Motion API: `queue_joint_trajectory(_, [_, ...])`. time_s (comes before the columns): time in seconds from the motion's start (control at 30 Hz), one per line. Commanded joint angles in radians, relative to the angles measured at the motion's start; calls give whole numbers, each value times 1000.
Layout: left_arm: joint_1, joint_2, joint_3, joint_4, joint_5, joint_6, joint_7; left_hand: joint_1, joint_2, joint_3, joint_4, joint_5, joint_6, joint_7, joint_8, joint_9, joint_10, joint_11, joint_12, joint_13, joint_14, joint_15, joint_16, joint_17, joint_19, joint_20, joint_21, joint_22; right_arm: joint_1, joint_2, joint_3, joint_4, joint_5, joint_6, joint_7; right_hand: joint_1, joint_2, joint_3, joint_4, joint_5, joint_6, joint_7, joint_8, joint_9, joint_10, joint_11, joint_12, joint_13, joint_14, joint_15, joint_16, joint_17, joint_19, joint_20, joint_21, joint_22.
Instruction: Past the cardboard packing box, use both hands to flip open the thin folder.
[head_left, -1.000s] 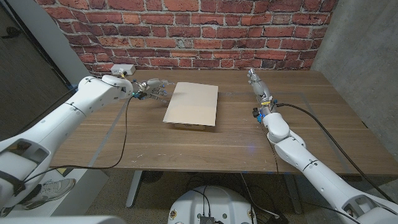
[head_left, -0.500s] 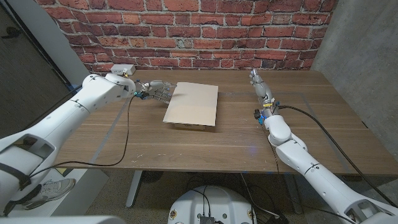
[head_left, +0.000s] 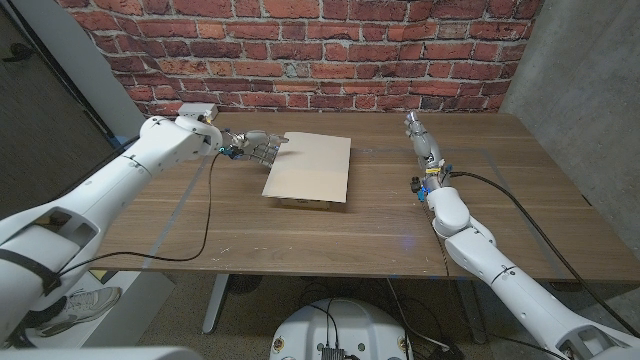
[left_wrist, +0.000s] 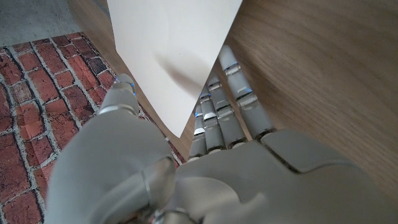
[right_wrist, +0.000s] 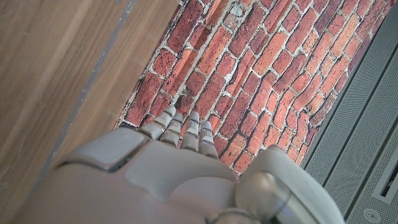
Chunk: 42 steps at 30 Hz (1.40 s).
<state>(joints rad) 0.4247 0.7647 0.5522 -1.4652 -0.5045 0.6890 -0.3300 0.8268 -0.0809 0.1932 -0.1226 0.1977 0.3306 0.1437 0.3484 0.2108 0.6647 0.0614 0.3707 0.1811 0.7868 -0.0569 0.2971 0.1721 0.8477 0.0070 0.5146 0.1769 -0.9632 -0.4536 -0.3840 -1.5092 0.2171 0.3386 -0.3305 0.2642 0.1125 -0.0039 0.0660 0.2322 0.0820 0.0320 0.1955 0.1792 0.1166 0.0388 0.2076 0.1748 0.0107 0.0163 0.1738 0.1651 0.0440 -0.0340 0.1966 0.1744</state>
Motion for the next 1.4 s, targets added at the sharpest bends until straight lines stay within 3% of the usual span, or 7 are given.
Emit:
queue_joint_trajectory(0.03, [-32, -34, 26, 60, 12, 4, -38, 21, 6, 11, 4, 0, 71, 59, 21, 0, 50, -21, -10, 0, 46, -20, 1, 3, 33, -12, 6, 0, -16, -2, 12, -10, -4, 5, -10, 12, -2, 2, -5, -3, 9, -1, -6, 2, 10, -2, -3, 1, 7, 2, 5, 2, 7, -15, 4, 6])
queue_joint_trajectory(0.3, [-32, -58, 16, 115, -11, -9, -68, 45, 41, 31, 7, -8, 190, 46, 43, -4, 133, -70, -20, 1, 128, -57, -5, 3, 36, -19, -5, 1, -23, -2, 17, -10, -3, 7, -12, 12, -2, 2, -5, -4, 10, -1, -6, 2, 10, -5, -4, 1, 9, 1, 4, 2, 7, -15, 4, 6])
queue_joint_trajectory(0.47, [-21, -70, 0, 129, -26, -7, -50, 79, 83, 70, 7, -19, 389, 13, 60, -8, 316, -139, -21, -1, 308, -111, -17, -1, 37, -28, -28, 2, -25, -2, 18, -10, -3, 7, -12, 12, -2, 2, -6, -5, 10, -1, -6, 2, 10, -3, -4, 1, 9, 1, 4, 2, 9, -17, 4, 6])
queue_joint_trajectory(0.6, [-16, -75, -3, 134, -29, -9, -43, 93, 98, 87, 4, -16, 439, 1, 61, -8, 355, -157, -25, -1, 358, -128, -22, -3, 40, -39, -33, 2, -27, -4, 20, -13, -4, 4, -13, 12, -2, 1, -6, -5, 11, -1, -6, 2, 10, -2, -4, 1, 10, 2, 4, 2, 9, -17, 4, 6])
queue_joint_trajectory(0.77, [-8, -80, -6, 131, -30, -5, -24, 142, 168, 152, -4, -7, 568, -41, 70, -5, 496, -205, -15, 1, 463, -147, -34, 1, 38, -47, -45, 3, -30, -5, 22, -19, -5, -1, -15, 12, -2, 1, -6, -6, 11, 0, -6, 2, 11, -4, -5, 1, 10, 1, 3, 2, 10, -17, 4, 6])
queue_joint_trajectory(0.97, [16, -77, -27, 100, -41, 3, 21, 189, 206, 211, -19, -7, 671, -61, 107, 23, 581, -210, -27, 3, 535, -155, -28, 21, 32, -59, -50, 7, -34, -7, 23, -28, -6, -7, -17, 12, -1, 1, -6, -7, 11, 0, -7, 2, 10, -3, -5, 1, 11, 1, 3, 2, 10, -18, 4, 6])
queue_joint_trajectory(1.4, [114, -98, -120, 101, -137, -132, 35, 208, 241, 244, -8, -12, 647, -55, 118, 62, 606, -224, -19, 40, 582, -161, -7, 49, -8, -80, -46, 22, -37, -9, 22, -39, -10, -15, -17, 13, 0, 1, -7, -8, 11, -1, -7, 2, 10, -5, -6, 1, 9, 0, 2, 2, 10, -19, 3, 6])
